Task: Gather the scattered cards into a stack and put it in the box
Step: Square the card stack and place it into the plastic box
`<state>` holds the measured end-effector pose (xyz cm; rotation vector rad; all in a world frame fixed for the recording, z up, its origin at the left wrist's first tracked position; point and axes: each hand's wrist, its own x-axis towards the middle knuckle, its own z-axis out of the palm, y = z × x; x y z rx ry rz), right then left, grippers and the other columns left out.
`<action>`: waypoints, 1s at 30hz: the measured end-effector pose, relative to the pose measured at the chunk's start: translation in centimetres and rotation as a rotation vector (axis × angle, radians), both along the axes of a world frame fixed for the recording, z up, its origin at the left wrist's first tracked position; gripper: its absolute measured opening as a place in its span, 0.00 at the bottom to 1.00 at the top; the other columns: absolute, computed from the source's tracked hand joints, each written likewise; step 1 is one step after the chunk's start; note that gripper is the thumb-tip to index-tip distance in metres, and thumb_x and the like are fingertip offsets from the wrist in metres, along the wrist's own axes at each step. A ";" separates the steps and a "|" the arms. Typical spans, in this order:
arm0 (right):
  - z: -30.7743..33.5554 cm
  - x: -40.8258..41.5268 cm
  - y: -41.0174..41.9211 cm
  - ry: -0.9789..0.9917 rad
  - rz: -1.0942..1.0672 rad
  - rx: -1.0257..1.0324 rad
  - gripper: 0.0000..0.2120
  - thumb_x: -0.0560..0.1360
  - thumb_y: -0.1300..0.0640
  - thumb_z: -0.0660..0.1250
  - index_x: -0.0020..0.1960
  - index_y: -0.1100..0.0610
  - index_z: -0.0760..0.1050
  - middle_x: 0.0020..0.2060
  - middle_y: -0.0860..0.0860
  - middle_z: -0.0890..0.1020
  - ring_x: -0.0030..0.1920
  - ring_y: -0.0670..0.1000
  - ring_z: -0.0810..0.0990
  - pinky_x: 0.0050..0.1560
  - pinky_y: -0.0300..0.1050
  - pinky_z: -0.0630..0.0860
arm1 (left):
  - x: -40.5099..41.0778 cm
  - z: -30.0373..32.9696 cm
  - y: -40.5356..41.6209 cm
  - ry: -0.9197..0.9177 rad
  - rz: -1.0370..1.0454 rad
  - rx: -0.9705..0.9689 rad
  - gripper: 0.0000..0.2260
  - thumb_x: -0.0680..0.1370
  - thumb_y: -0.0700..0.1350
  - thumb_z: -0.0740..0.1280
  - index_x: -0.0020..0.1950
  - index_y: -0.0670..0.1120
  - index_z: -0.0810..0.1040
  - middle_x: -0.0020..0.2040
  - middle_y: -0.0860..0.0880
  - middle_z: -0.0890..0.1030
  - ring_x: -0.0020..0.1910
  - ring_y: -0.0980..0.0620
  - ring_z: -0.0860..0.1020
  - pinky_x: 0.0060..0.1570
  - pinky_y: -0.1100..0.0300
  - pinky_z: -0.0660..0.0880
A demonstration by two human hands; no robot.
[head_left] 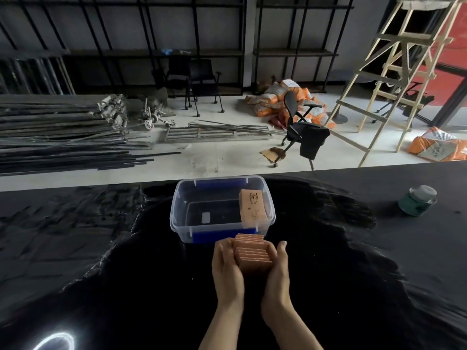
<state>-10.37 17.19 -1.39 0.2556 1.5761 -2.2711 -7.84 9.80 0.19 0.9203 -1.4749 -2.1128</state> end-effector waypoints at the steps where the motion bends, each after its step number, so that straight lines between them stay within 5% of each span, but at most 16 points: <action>1: -0.2 0.0 -0.5 -0.026 -0.012 0.016 0.35 0.75 0.26 0.54 0.54 0.52 0.86 0.49 0.57 0.90 0.51 0.54 0.88 0.51 0.48 0.81 | -0.3 -0.1 0.1 0.005 0.006 0.032 0.14 0.87 0.46 0.55 0.53 0.44 0.79 0.47 0.43 0.86 0.47 0.43 0.86 0.41 0.57 0.85; 5: -1.1 0.3 -1.6 -0.057 -0.044 0.022 0.34 0.75 0.27 0.52 0.48 0.52 0.87 0.40 0.50 0.90 0.40 0.47 0.89 0.32 0.31 0.79 | -0.7 -0.2 -0.4 -0.003 -0.082 0.146 0.21 0.86 0.51 0.54 0.63 0.37 0.78 0.57 0.34 0.84 0.57 0.35 0.84 0.62 0.38 0.80; 8: -1.7 0.4 -1.5 -0.099 -0.081 0.024 0.36 0.77 0.28 0.51 0.44 0.51 0.89 0.40 0.53 0.90 0.40 0.48 0.89 0.33 0.33 0.81 | -0.1 -0.5 -0.3 -0.015 -0.129 0.129 0.23 0.83 0.55 0.56 0.58 0.37 0.81 0.53 0.35 0.86 0.53 0.38 0.86 0.57 0.43 0.82; 12: -1.2 0.3 -2.7 -0.089 -0.139 0.068 0.42 0.72 0.25 0.48 0.50 0.57 0.86 0.43 0.57 0.90 0.45 0.54 0.89 0.49 0.49 0.80 | 0.2 -0.8 -0.5 -0.033 -0.200 0.106 0.24 0.84 0.53 0.54 0.56 0.38 0.84 0.51 0.38 0.88 0.53 0.41 0.86 0.54 0.50 0.81; 16: -0.8 -0.5 -3.6 -0.133 -0.277 0.099 0.42 0.73 0.21 0.43 0.41 0.49 0.86 0.36 0.54 0.90 0.37 0.53 0.89 0.44 0.52 0.81 | 1.4 0.0 -1.2 0.000 -0.398 0.025 0.24 0.84 0.57 0.53 0.53 0.49 0.87 0.51 0.44 0.89 0.51 0.48 0.87 0.44 0.61 0.83; 19: -1.0 -0.9 -3.0 -0.293 -0.379 0.075 0.44 0.73 0.20 0.44 0.44 0.54 0.84 0.33 0.55 0.89 0.35 0.58 0.89 0.41 0.52 0.80 | 4.5 -0.5 -3.5 0.059 -0.588 -0.173 0.13 0.79 0.51 0.65 0.63 0.55 0.80 0.59 0.50 0.85 0.57 0.52 0.85 0.51 0.59 0.83; 22: -0.8 -1.3 -2.6 -0.468 -0.406 -0.012 0.38 0.75 0.22 0.49 0.46 0.54 0.79 0.34 0.61 0.88 0.42 0.64 0.85 0.38 0.52 0.78 | 6.3 -1.3 -5.6 0.008 -0.706 -0.565 0.28 0.72 0.38 0.73 0.69 0.58 0.74 0.63 0.56 0.82 0.64 0.58 0.80 0.63 0.61 0.78; 25: 0.0 -0.9 -2.5 -0.488 -0.319 -0.052 0.34 0.78 0.26 0.55 0.49 0.57 0.79 0.37 0.63 0.88 0.44 0.64 0.85 0.39 0.54 0.79 | 6.4 0.1 -6.1 -0.057 -0.586 -0.862 0.25 0.72 0.50 0.78 0.67 0.61 0.75 0.59 0.62 0.82 0.60 0.66 0.80 0.60 0.65 0.78; 30: 0.2 -0.8 0.2 0.044 -0.132 0.113 0.32 0.76 0.25 0.53 0.56 0.47 0.84 0.46 0.49 0.90 0.47 0.50 0.89 0.50 0.53 0.80 | 6.4 1.7 -9.4 -0.204 -0.761 -1.053 0.24 0.71 0.58 0.71 0.66 0.66 0.72 0.59 0.67 0.77 0.57 0.67 0.78 0.58 0.63 0.78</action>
